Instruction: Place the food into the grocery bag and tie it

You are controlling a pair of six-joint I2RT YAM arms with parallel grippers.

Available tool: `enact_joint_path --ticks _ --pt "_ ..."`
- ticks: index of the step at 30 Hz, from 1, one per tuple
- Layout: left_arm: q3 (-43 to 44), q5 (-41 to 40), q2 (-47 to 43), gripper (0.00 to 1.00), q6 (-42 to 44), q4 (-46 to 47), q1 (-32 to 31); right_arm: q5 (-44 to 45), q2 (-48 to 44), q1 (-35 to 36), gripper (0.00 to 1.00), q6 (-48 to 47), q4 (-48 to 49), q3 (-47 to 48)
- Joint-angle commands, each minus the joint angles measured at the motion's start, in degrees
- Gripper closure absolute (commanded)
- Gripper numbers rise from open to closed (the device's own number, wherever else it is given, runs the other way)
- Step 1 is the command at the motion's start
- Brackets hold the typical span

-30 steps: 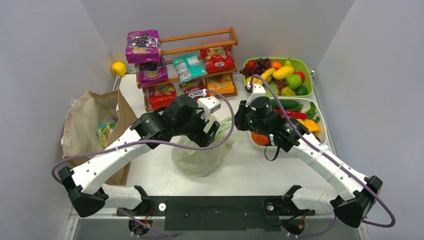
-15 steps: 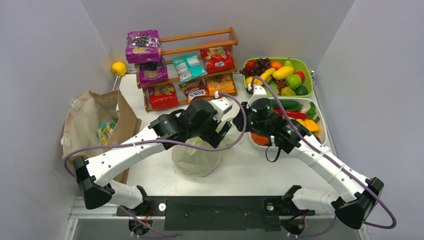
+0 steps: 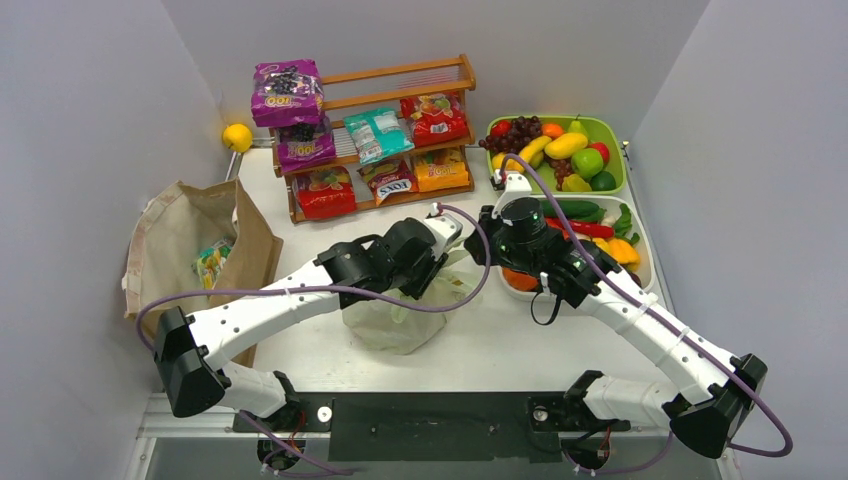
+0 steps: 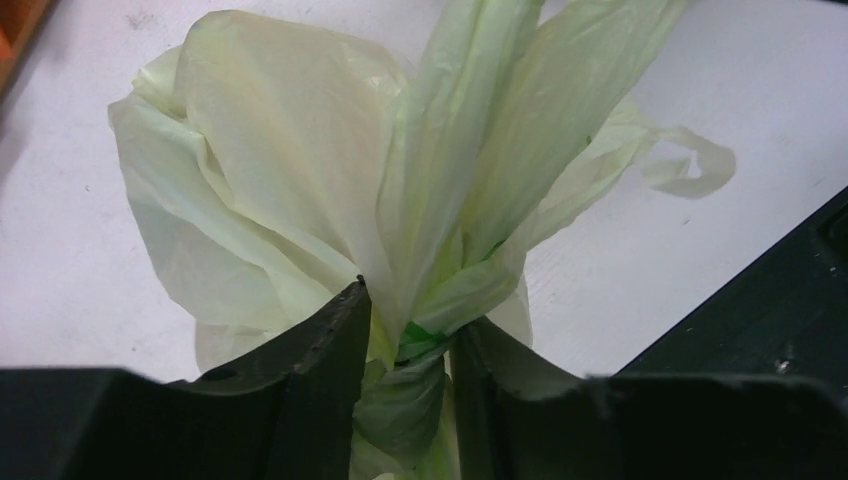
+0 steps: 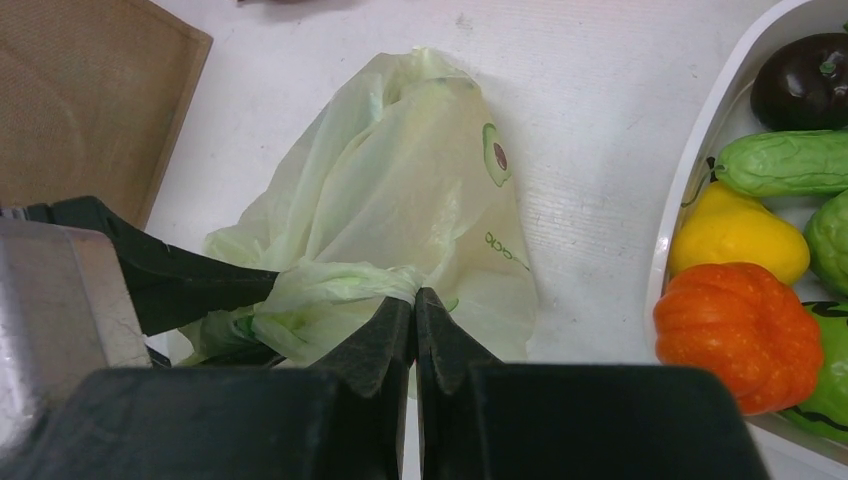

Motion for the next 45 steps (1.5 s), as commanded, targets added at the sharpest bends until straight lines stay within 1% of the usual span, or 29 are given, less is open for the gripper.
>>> enact_joint_path --ticks 1,2,3,4,5,6,7,9,10,11,12,13,14,15,17,19,21,27,30,33,40,45 --pt "-0.64 -0.91 -0.40 0.75 -1.07 2.82 -0.21 0.12 -1.43 0.30 1.00 0.22 0.99 -0.46" --pt "-0.70 -0.90 -0.54 0.83 -1.13 2.77 -0.20 0.13 -1.51 0.31 1.00 0.29 0.92 -0.43" --pt "-0.93 -0.88 -0.68 0.86 -1.14 2.69 -0.19 0.11 -1.60 0.29 1.00 0.31 0.89 -0.50" --pt "-0.98 -0.80 -0.92 0.92 -1.21 2.66 -0.19 0.12 -1.60 0.28 1.00 0.29 0.83 -0.54" --pt "-1.13 -0.79 -1.09 0.94 -1.26 2.45 -0.18 0.20 -1.55 0.28 1.00 0.31 0.76 -0.46" --pt "-1.21 -0.80 -1.59 0.99 -1.31 2.37 -0.18 0.21 -1.58 0.24 1.00 0.33 0.66 -0.43" --pt "-1.32 -0.79 -1.91 1.00 -1.31 2.09 -0.18 0.26 -1.50 0.26 1.00 0.33 0.59 -0.35" --pt "-1.38 -0.78 -3.11 1.00 -1.46 1.30 -0.18 0.27 -1.38 0.21 0.95 0.10 0.27 -0.03" --pt "-1.32 -0.78 -4.05 1.00 -1.58 1.09 -0.18 0.33 -1.36 0.15 0.84 -0.03 -0.12 0.14" --pt "-1.31 -0.82 -4.59 1.00 -1.62 0.71 -0.18 0.69 -1.45 0.13 0.77 -0.31 -0.37 0.41" --pt "-1.23 -0.84 -5.63 1.00 -1.79 0.53 -0.14 0.89 -1.48 -0.11 0.64 -0.42 -0.87 0.62" --pt "-1.18 -0.88 -6.17 1.00 -1.91 0.13 0.00 1.49 -1.48 -0.31 0.58 -0.69 -1.15 1.04" --pt "-0.94 -0.83 -7.19 1.00 -2.21 -0.11 0.17 2.16 -1.66 -0.79 0.48 -0.79 -1.79 1.49" --pt "-0.76 -0.53 -7.70 1.00 -2.38 -0.73 0.67 2.60 -1.80 -1.42 0.41 -0.96 -2.13 1.73" --pt "0.01 -0.03 -9.00 1.00 -2.72 -1.95 1.54 3.68 -2.47 -2.55 0.37 -1.01 -3.35 2.30" --pt "1.24 0.19 -10.16 1.00 -2.85 -3.39 2.46 4.88 -3.44 -3.91 0.33 -0.87 -4.04 2.55" --pt "2.69 0.24 -11.20 1.00 -2.75 -4.83 3.51 5.90 -4.64 -5.33 0.32 -0.74 -4.40 2.49" --pt "9.01 0.49 -13.79 1.00 -1.90 -8.96 8.06 6.78 -6.99 -7.94 0.32 -0.77 -4.65 1.17" --pt "12.81 1.68 -14.00 1.00 -1.90 -11.24 11.31 6.19 -7.00 -8.10 0.32 -0.68 -4.78 0.72" --pt "16.45 1.97 -14.20 1.00 -1.54 -12.92 13.28 5.76 -6.87 -8.15 0.32 -0.49 -4.86 0.21" --pt "23.37 -0.23 -14.16 1.00 0.90 -17.44 17.50 6.54 -7.28 -8.09 0.30 -0.03 -5.06 -0.19" --pt "30.62 -2.53 -13.64 1.00 3.94 -19.63 21.50 6.61 -7.21 -8.15 0.28 0.06 -5.25 -0.66"
